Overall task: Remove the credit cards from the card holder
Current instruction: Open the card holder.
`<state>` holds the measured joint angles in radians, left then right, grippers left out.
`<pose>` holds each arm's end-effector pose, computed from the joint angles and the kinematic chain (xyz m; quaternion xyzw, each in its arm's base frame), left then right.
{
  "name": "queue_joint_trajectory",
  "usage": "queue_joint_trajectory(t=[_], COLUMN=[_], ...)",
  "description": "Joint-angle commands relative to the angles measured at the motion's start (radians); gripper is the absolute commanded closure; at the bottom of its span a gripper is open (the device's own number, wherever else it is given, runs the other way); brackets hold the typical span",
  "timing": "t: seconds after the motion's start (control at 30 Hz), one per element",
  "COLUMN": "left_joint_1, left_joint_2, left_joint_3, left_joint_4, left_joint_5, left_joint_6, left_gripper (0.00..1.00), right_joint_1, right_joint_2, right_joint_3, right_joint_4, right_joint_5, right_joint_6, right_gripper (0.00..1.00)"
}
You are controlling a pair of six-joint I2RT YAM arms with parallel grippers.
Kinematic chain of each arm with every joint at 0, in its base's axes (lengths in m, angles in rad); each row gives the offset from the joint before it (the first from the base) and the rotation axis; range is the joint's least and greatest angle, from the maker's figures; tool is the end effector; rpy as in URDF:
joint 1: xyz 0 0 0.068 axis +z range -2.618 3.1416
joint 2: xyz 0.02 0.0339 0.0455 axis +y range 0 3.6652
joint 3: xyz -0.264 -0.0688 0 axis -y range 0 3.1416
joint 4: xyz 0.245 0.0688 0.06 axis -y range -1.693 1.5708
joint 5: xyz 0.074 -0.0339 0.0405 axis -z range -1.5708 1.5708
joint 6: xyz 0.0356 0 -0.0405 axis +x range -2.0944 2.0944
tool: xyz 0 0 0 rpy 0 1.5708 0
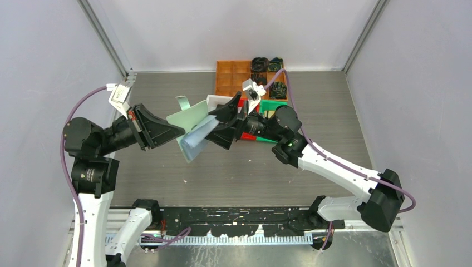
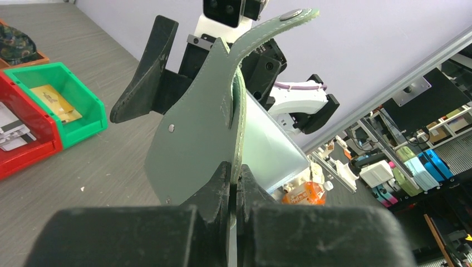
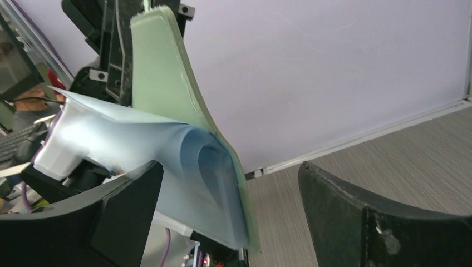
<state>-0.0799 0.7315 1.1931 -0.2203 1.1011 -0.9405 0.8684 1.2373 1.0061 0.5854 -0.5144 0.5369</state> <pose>0.1008 -0.0399 0.4742 0.1549 0.6496 -0.6092 0.4277 0.1703 0.2283 0.4016 -0.2971 0.5107 0.6238 0.5117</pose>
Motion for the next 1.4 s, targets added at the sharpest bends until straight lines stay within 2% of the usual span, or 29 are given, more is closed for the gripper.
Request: queue_joint_trajectory(t=[0.0,0.27,0.57,0.63,0.73,0.83,0.9,0.97,1.0,1.03,1.07,1.13,1.2,1.23,1.27,1.37], left_joint_1=[0.003,0.003,0.003,0.003,0.003,0.003,0.003,0.003,0.003,0.002,0.003,0.003,0.003,0.003,0.003,0.003], left_joint_2=[-0.011,-0.01,-0.004,-0.004,0.0,0.001,0.002,0.003,0.007,0.011,0.016,0.024,0.025,0.025,0.024,0.017], left_joint_3=[0.042,0.038,0.042,0.045,0.052,0.06,0.06,0.066,0.081,0.101,0.121,0.162,0.194,0.206,0.217,0.225], left_joint_4=[0.061,0.059,0.06,0.061,0.062,0.062,0.06,0.04,-0.005,-0.072,-0.155,-0.336,-0.43,-0.455,-0.475,-0.47], left_joint_5=[0.029,0.047,0.057,0.06,0.066,0.069,0.071,0.071,0.066,0.06,0.046,0.004,-0.047,-0.062,-0.065,-0.021], left_joint_6=[-0.021,-0.021,-0.016,-0.018,-0.018,-0.018,-0.014,0.027,0.075,0.178,0.271,0.45,0.583,0.631,0.672,0.7], left_gripper=[1.0,1.0,1.0,1.0,1.0,1.0,1.0,1.0,0.99,0.93,0.77,0.37,0.1,0.03,0.01,0.0], right_joint_1=[0.002,0.009,0.015,0.015,0.015,0.015,0.016,0.015,0.015,0.015,0.015,0.014,0.013,0.013,0.014,0.012], right_joint_2=[0.01,0.065,0.09,0.093,0.098,0.092,0.087,0.081,0.075,0.067,0.057,0.029,-0.005,-0.022,-0.038,-0.066], right_joint_3=[0.067,0.107,0.136,0.137,0.147,0.149,0.15,0.157,0.161,0.165,0.168,0.174,0.173,0.168,0.16,0.144], right_joint_4=[0.151,0.299,0.335,0.335,0.325,0.319,0.313,0.305,0.293,0.268,0.234,0.136,0.039,0.005,-0.01,-0.02], right_joint_5=[0.016,-0.033,-0.079,-0.082,-0.098,-0.099,-0.096,-0.096,-0.095,-0.089,-0.078,-0.05,-0.009,0.007,0.016,0.019], right_joint_6=[0.078,0.232,0.335,0.346,0.361,0.364,0.367,0.379,0.38,0.377,0.37,0.331,0.276,0.252,0.232,0.219], right_gripper=[0.04,0.07,0.23,0.29,0.47,0.54,0.62,0.73,0.82,0.87,0.91,0.95,0.99,0.99,0.99,0.99])
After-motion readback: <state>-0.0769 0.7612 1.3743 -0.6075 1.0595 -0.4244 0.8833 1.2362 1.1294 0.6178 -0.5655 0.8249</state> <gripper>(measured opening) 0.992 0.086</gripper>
